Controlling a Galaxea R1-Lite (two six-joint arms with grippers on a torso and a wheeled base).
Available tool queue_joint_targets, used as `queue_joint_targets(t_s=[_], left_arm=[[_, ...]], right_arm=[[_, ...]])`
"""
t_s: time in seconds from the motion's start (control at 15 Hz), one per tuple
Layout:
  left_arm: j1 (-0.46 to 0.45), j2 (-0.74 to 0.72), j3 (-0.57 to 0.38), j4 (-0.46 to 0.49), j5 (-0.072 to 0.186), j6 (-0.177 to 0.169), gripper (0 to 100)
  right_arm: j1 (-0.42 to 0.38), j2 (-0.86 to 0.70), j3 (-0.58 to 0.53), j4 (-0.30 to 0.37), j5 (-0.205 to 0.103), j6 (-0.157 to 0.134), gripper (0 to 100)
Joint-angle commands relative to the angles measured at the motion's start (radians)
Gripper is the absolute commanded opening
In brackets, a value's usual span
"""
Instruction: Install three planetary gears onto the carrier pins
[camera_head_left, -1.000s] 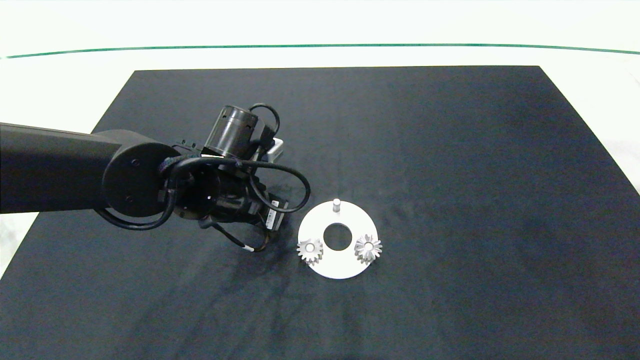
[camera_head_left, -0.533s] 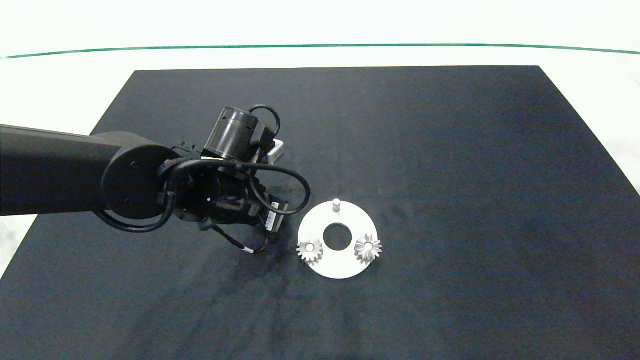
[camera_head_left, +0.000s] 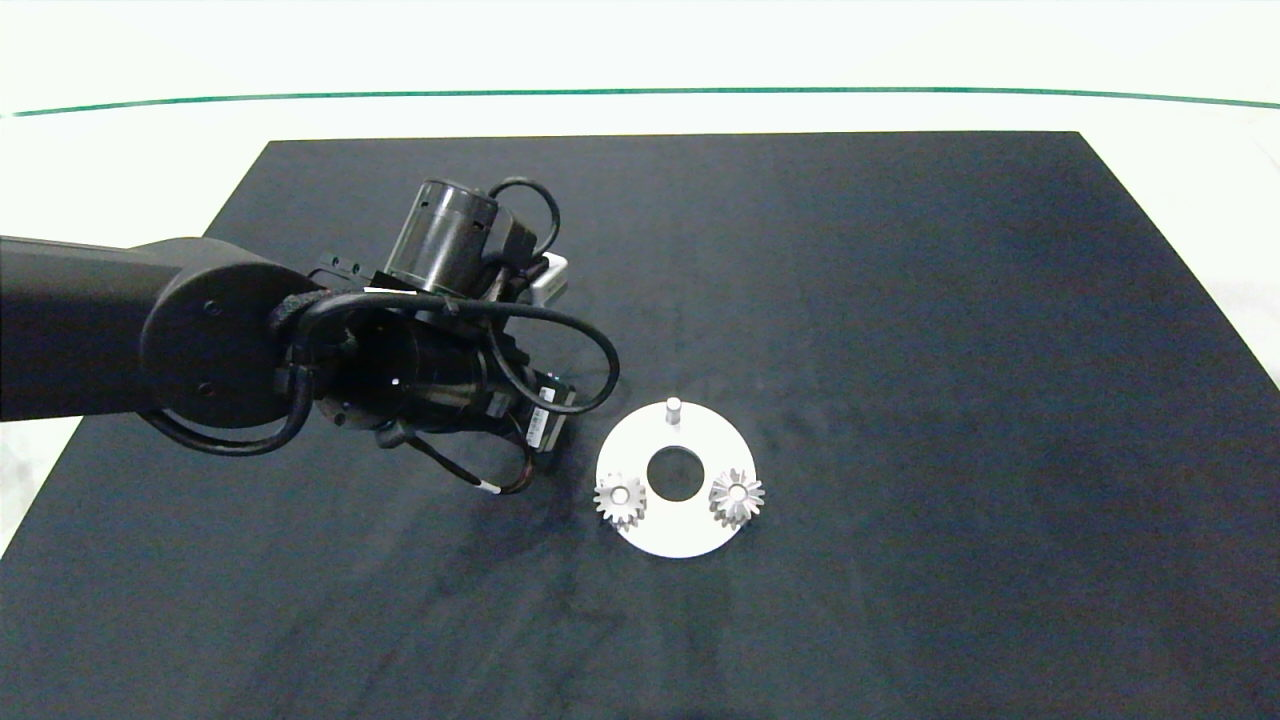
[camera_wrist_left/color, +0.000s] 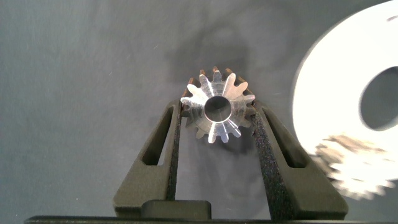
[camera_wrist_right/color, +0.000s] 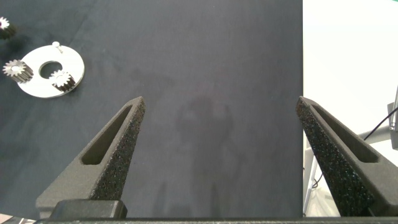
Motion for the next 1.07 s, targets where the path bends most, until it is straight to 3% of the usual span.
queue_joint_targets(t_s=[0.07, 0.13, 0.27, 0.33, 0.6, 0.8, 1.07], left_arm=[[-0.083, -0.031, -0.011, 0.001, 0.002, 0.002, 22], [-0.118, -0.031, -0.012, 0.001, 0.002, 0.019, 22], [-0.179, -0.026, -0.008, 0.005, 0.002, 0.091, 22], [-0.201, -0.023, -0.009, 0.005, 0.002, 0.100, 22], [-0.215, 0.057, -0.112, 0.014, 0.003, 0.115, 22], [-0.206, 0.095, -0.179, 0.083, 0.003, 0.126, 22], [-0.196, 0.135, -0.222, 0.087, 0.006, 0.135, 22]], right_arm=[[0.000, 0.001, 0.000, 0.004, -0.001, -0.002, 100], [0.000, 0.001, 0.000, 0.004, -0.001, -0.003, 100], [0.000, 0.001, 0.000, 0.004, -0.001, -0.003, 100], [0.000, 0.002, 0.000, 0.004, -0.001, -0.002, 100], [-0.001, 0.002, 0.002, 0.005, -0.001, -0.002, 100], [-0.003, 0.002, 0.000, 0.005, -0.003, -0.003, 100], [-0.001, 0.001, 0.000, 0.005, -0.003, -0.003, 100]])
